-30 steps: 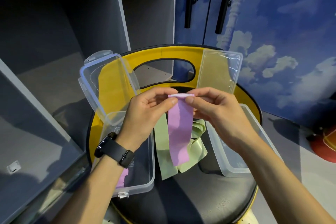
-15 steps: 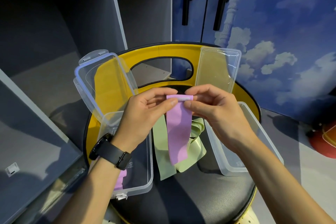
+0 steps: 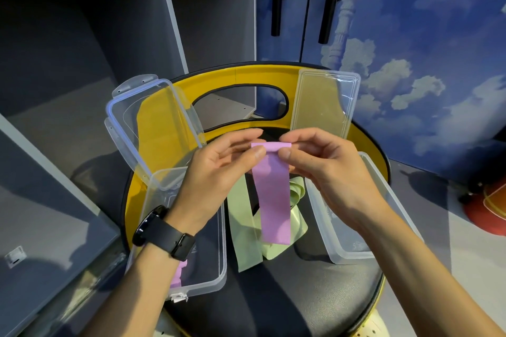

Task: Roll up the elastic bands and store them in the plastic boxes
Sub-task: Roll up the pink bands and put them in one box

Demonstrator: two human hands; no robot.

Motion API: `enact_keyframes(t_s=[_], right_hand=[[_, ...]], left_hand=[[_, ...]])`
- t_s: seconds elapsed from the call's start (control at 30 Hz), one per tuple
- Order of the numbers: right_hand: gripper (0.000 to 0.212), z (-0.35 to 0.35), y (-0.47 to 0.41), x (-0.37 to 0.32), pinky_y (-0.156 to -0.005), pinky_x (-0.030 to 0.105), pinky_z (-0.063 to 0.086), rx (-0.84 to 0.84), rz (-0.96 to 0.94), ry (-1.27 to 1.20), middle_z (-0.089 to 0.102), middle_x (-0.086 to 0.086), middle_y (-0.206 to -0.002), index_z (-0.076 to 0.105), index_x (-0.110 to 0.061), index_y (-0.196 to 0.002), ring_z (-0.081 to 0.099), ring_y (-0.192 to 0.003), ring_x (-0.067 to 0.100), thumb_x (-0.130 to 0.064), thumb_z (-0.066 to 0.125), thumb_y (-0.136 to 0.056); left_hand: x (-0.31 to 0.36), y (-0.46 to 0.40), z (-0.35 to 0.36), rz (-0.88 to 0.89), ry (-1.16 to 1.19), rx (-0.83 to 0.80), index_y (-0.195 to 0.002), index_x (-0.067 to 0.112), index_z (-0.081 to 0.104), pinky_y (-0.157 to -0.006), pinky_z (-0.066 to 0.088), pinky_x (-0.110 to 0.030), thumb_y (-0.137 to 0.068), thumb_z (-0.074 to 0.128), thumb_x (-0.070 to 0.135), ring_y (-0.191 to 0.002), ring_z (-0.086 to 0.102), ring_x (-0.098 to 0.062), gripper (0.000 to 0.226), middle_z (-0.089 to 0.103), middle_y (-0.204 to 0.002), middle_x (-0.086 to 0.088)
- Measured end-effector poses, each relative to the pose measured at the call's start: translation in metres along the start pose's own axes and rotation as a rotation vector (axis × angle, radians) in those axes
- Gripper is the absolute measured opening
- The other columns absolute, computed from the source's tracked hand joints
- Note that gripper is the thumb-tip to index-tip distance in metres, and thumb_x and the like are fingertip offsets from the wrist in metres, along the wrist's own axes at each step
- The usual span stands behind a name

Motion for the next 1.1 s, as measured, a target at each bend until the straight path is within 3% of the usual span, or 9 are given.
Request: enact_keyframes(t_s=[0.1, 0.27, 0.43, 0.57, 0.63, 0.77, 0.93, 1.1], right_hand=[[0.012, -0.0004, 0.0002, -0.001, -0.082, 0.045, 0.055, -0.002, -0.008, 0.017, 0.074, 0.014, -0.088, 0.07, -0.009, -0.094, 0.069, -0.08, 0.021, -0.004, 0.069, -0.083], [0.02, -0.0011, 0.0003, 0.0001, -0.083, 0.043, 0.056, -0.001, -0.007, 0.003, 0.075, 0.011, -0.093, 0.07, -0.011, -0.097, 0.07, -0.083, 0.019, 0.0, 0.071, -0.079], [0.032, -0.0024, 0.0011, 0.004, -0.085, 0.045, 0.057, -0.023, 0.062, 0.05, 0.076, 0.008, -0.092, 0.072, -0.012, -0.103, 0.07, -0.085, 0.022, -0.025, 0.073, -0.073], [0.017, -0.0035, 0.0018, 0.0018, -0.078, 0.037, 0.058, -0.008, 0.056, 0.043, 0.075, 0.009, -0.087, 0.073, -0.01, -0.098, 0.068, -0.078, 0.019, -0.016, 0.069, -0.082], [0.016, -0.0042, 0.0026, 0.0006, -0.078, 0.039, 0.058, -0.004, 0.052, 0.042, 0.075, 0.011, -0.086, 0.072, -0.009, -0.098, 0.066, -0.077, 0.02, -0.013, 0.069, -0.082], [0.017, -0.0066, 0.0037, -0.0013, -0.085, 0.048, 0.054, 0.021, 0.048, 0.036, 0.075, 0.01, -0.086, 0.073, -0.013, -0.095, 0.066, -0.08, 0.022, -0.014, 0.071, -0.078], [0.023, -0.0085, 0.0037, -0.0008, -0.086, 0.051, 0.054, 0.024, 0.042, 0.039, 0.076, 0.011, -0.088, 0.073, -0.014, -0.092, 0.069, -0.086, 0.029, -0.02, 0.072, -0.07], [0.025, -0.0082, 0.0027, 0.0006, -0.083, 0.042, 0.057, -0.014, 0.033, 0.009, 0.076, 0.01, -0.092, 0.072, -0.011, -0.095, 0.071, -0.089, 0.025, -0.01, 0.072, -0.071]], left_hand=[[-0.0018, 0.0001, -0.0001, -0.02, -0.03, 0.039, -0.103, 0.029, 0.07, -0.077, 0.057, -0.028, -0.079, 0.069, 0.027, -0.088, 0.07, -0.012, 0.023, 0.075, -0.096, 0.002], [-0.0011, -0.0011, 0.001, -0.003, -0.035, 0.037, -0.098, 0.026, 0.071, -0.073, 0.053, -0.019, -0.084, 0.067, 0.009, -0.086, 0.069, -0.007, 0.022, 0.075, -0.09, 0.008], [0.0017, -0.0008, 0.0002, 0.017, -0.03, 0.032, -0.097, 0.022, 0.072, -0.076, 0.051, -0.017, -0.085, 0.067, 0.004, -0.091, 0.068, -0.009, 0.023, 0.074, -0.095, 0.006], [0.0, 0.0, 0.0006, 0.012, -0.025, 0.029, -0.095, 0.024, 0.073, -0.08, 0.052, -0.02, -0.083, 0.068, 0.003, -0.094, 0.068, -0.011, 0.025, 0.075, -0.097, 0.006], [-0.0012, -0.0001, 0.001, 0.001, -0.01, 0.019, -0.098, 0.023, 0.073, -0.082, 0.052, -0.021, -0.082, 0.068, 0.002, -0.098, 0.068, -0.011, 0.027, 0.074, -0.101, 0.006], [-0.0024, -0.0006, 0.0008, -0.025, 0.041, -0.012, -0.108, 0.027, 0.069, -0.086, 0.054, -0.025, -0.076, 0.07, 0.018, -0.104, 0.068, -0.012, 0.033, 0.074, -0.107, 0.005], [-0.0034, 0.0, 0.0006, -0.056, 0.035, 0.034, -0.099, 0.03, 0.071, -0.07, 0.053, -0.019, -0.072, 0.069, 0.027, -0.075, 0.069, -0.009, 0.027, 0.076, -0.09, 0.004], [-0.0042, -0.0007, -0.0008, -0.037, 0.018, 0.041, -0.088, 0.034, 0.075, -0.072, 0.056, -0.024, -0.072, 0.071, 0.026, -0.08, 0.07, -0.011, 0.018, 0.076, -0.087, 0.003]])
Point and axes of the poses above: each hand's wrist, its own y-axis away from the middle knuckle, its own z-axis out of the palm, x = y × z, the point moved 6 cm from there along -y, towards the middle knuckle
